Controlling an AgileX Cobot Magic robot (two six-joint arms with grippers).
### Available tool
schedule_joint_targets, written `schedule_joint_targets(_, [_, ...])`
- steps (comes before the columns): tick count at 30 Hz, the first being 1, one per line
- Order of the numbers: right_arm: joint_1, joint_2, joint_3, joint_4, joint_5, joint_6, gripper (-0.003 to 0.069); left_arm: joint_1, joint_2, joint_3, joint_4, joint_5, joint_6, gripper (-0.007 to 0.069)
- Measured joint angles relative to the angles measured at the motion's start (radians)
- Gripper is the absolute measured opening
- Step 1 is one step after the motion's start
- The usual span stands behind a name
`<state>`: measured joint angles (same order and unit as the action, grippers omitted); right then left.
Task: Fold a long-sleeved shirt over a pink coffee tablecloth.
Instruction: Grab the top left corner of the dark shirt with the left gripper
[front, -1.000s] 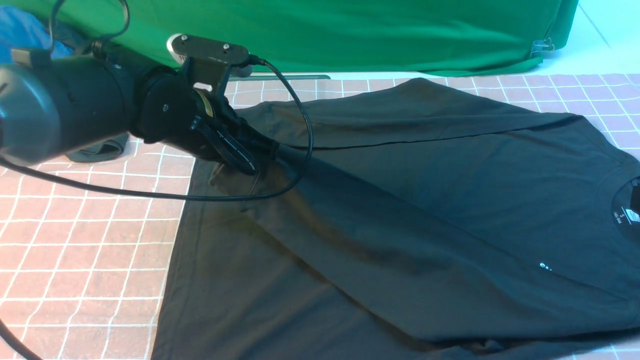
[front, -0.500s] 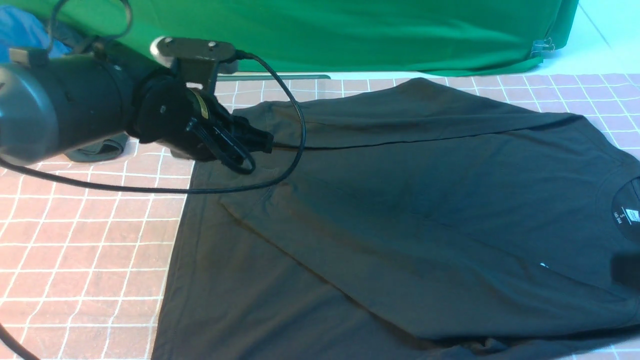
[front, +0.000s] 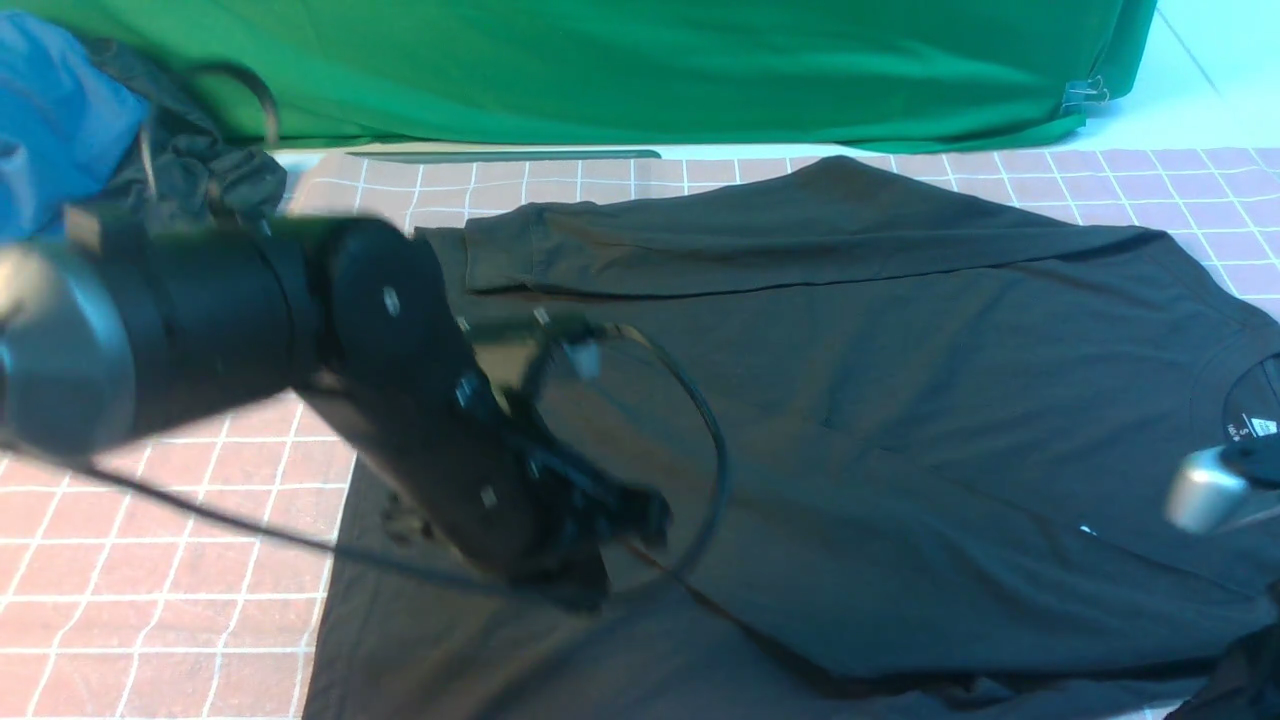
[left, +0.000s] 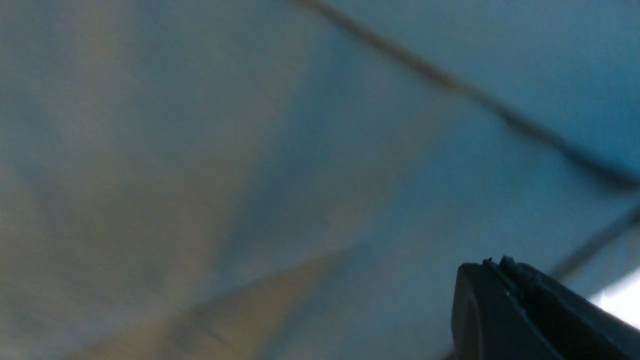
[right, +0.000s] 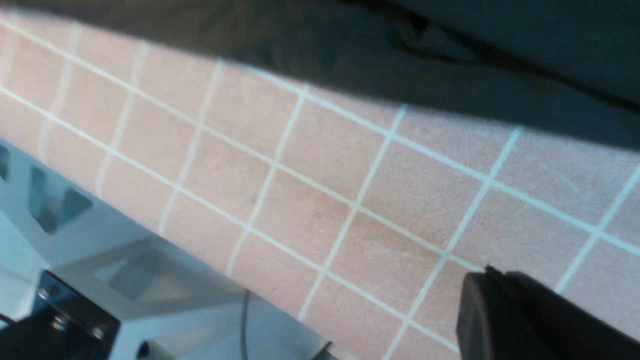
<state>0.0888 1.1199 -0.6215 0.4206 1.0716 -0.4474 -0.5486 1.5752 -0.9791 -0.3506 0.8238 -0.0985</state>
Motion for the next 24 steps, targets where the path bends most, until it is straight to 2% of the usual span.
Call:
schedule_joint_targets(3, [0.075, 0.050, 0.000, -0.008, -0.079, 0.001, 0.0102, -0.049, -0.023, 0.037, -0.008, -0.018, -0.023, 0.0012])
schedule_joint_targets(4, [0.134, 0.073, 0.000, -0.008, -0.135, 0.005, 0.0132, -0.066, -0.041, 0.047, -0.009, -0.022, -0.043, 0.0012])
schedule_joint_targets(7, [0.240, 0.128, 0.000, -0.009, -0.272, 0.030, 0.0205, -0.069, -0.075, 0.050, -0.008, -0.016, -0.065, 0.0012])
schedule_joint_targets(11, [0.326, 0.219, -0.001, -0.032, -0.373, 0.059, 0.0281, -0.069, -0.131, 0.051, 0.004, -0.015, -0.076, 0.0012])
schedule_joint_targets(18, [0.366, 0.330, -0.001, -0.053, -0.522, 0.094, 0.0379, -0.069, -0.231, 0.051, 0.049, -0.014, -0.106, 0.0013])
schedule_joint_targets(24, [0.366, 0.331, -0.001, -0.075, -0.597, 0.105, 0.0395, -0.069, -0.263, 0.051, 0.096, -0.010, -0.148, 0.0013])
